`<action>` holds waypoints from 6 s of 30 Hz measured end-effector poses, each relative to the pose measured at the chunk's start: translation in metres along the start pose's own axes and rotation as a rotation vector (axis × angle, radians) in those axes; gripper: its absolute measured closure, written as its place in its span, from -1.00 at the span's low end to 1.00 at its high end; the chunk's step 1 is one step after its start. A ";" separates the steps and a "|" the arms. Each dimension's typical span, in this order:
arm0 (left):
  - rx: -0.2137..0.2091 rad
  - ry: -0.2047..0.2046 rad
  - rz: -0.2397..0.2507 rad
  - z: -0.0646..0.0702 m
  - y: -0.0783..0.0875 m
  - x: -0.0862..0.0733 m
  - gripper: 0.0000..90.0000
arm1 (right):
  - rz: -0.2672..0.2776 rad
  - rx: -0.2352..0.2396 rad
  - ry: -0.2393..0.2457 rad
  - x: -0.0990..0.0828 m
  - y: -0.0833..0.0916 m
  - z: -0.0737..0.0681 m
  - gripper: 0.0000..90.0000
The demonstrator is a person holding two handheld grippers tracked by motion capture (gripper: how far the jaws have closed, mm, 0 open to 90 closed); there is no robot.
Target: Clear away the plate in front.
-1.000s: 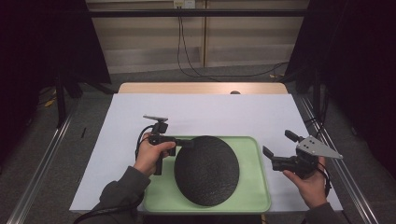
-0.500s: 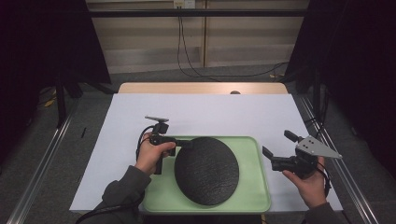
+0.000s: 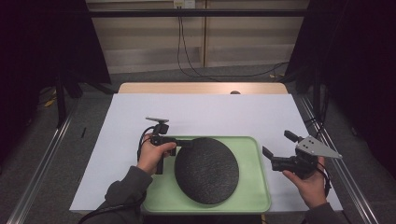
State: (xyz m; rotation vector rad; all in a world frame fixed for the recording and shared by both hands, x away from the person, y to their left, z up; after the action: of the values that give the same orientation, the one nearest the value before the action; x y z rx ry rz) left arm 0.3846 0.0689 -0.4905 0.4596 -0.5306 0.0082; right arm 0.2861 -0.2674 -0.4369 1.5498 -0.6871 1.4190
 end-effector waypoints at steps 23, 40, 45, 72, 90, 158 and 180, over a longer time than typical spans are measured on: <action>0.119 -0.049 0.007 -0.011 -0.007 -0.003 0.78 | -0.004 0.004 0.007 -0.001 -0.001 0.000 -0.95; 0.224 -0.092 -0.008 -0.022 -0.013 -0.012 0.56 | -0.014 0.000 0.010 -0.002 -0.001 0.000 -0.95; 0.211 -0.111 0.029 -0.018 -0.010 -0.008 0.48 | -0.013 0.000 0.011 -0.002 -0.001 0.000 -0.95; 0.226 -0.352 0.216 0.011 0.035 0.013 -0.44 | -0.011 0.006 0.019 0.000 -0.007 -0.002 -0.95; 0.246 -0.369 0.291 0.011 0.066 0.016 -0.78 | -0.019 0.013 0.022 -0.001 -0.009 -0.002 -0.95; 0.336 -0.455 0.499 -0.021 0.168 0.009 -0.97 | -0.018 0.001 0.021 -0.001 -0.010 0.001 -0.94; 0.361 -0.483 0.478 -0.031 0.175 0.003 -0.94 | -0.031 -0.007 0.012 -0.003 -0.010 0.003 -0.94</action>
State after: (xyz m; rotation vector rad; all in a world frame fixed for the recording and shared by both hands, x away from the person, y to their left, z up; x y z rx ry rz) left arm 0.3803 0.2388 -0.4389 0.6818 -1.1151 0.4678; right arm 0.2960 -0.2662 -0.4424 1.5396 -0.6575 1.4004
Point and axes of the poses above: each handheld gripper's, and its own axes: y roughly backward along the jaws, x roughly out of its top, z roughly to its right, the point moved 6 cm from there along -y, roughly forward along the jaws, and after that the axes turned 1 degree about y, right-handed, at the moved point
